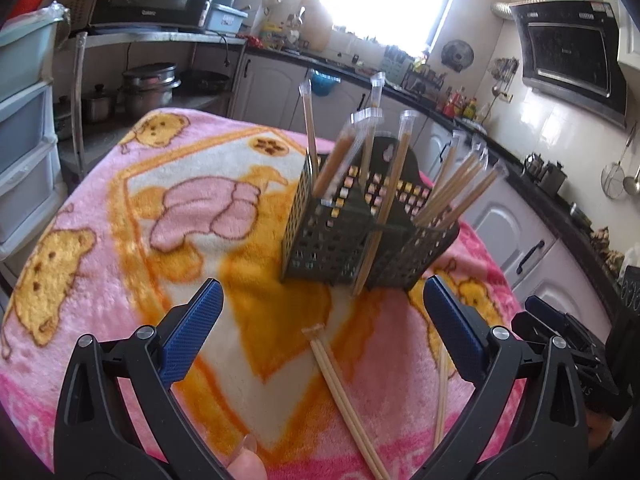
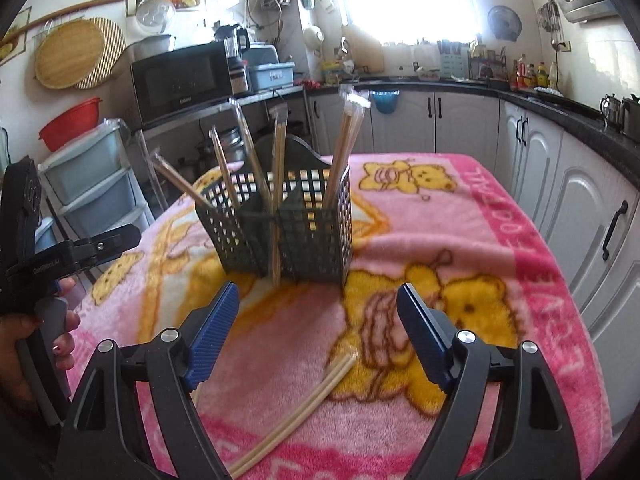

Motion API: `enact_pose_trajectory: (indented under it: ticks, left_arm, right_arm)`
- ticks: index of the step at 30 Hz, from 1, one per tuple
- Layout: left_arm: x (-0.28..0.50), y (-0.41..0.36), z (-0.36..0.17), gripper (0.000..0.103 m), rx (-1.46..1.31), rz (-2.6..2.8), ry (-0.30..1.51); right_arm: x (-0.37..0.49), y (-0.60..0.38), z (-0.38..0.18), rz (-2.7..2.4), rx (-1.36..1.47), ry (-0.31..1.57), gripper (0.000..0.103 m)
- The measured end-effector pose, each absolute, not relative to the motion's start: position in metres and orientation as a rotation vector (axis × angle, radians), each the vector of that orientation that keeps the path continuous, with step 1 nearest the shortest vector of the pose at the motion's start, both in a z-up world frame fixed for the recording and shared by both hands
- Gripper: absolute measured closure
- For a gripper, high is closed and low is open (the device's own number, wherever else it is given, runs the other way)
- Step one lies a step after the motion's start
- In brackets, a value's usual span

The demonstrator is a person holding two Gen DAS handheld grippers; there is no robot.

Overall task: Organize utensils
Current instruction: 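Withdraw both open grippers from the caddy toward the last wrapped chopsticks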

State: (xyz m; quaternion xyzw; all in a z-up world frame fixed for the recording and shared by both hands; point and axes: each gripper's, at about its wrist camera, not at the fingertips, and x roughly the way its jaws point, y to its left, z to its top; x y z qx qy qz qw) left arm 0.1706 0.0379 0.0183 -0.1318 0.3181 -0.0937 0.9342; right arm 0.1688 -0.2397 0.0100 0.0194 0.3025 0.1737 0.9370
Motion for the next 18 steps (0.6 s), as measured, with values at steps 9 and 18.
enact_pose_trajectory:
  ticks: [9, 18]
  left_arm:
    - [0.18, 0.02, -0.014, 0.011, -0.241, -0.206, 0.735]
    - [0.192, 0.002, -0.046, 0.011, -0.224, -0.229, 0.821]
  right_arm:
    - [0.17, -0.242, -0.017, 0.353, 0.031, 0.693, 0.025]
    - [0.177, -0.246, -0.042, 0.347, 0.045, 0.775, 0.025]
